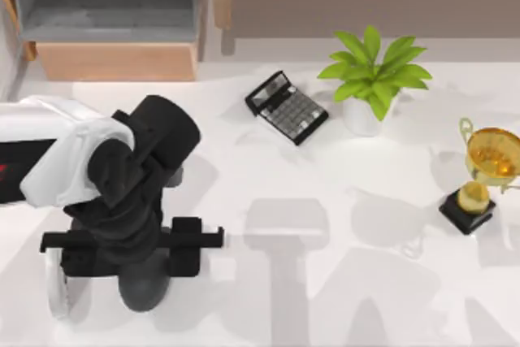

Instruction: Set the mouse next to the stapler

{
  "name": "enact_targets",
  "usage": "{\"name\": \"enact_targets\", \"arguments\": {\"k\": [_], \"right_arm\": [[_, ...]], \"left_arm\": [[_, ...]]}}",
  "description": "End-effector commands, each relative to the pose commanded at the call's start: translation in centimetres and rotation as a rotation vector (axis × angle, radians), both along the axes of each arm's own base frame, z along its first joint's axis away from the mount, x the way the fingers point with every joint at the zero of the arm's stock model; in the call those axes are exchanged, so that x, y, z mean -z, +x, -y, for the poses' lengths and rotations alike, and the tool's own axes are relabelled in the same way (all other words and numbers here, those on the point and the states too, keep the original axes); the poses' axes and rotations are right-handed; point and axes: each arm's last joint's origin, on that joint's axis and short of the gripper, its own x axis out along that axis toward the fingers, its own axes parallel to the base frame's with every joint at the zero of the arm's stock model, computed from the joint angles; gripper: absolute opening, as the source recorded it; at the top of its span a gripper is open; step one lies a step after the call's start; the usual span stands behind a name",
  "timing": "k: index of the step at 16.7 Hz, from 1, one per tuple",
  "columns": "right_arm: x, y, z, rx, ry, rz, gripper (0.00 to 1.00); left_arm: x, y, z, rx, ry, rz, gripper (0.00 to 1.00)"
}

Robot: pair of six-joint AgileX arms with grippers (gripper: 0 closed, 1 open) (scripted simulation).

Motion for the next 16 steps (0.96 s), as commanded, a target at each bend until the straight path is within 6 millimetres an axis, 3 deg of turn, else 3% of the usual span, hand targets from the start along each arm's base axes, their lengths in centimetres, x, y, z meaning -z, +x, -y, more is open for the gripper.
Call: {"name": "enact_targets", "arguments": {"k": [10,16], "right_arm": [[0.0,0.0,0.0,0.0,0.0,0.0,1.0],[0.0,0.0,0.0,0.0,0.0,0.0,1.0]], "left_arm": [[0.0,0.0,0.0,0.0,0.0,0.0,0.98],[0.0,0.0,0.0,0.0,0.0,0.0,1.0]]}}
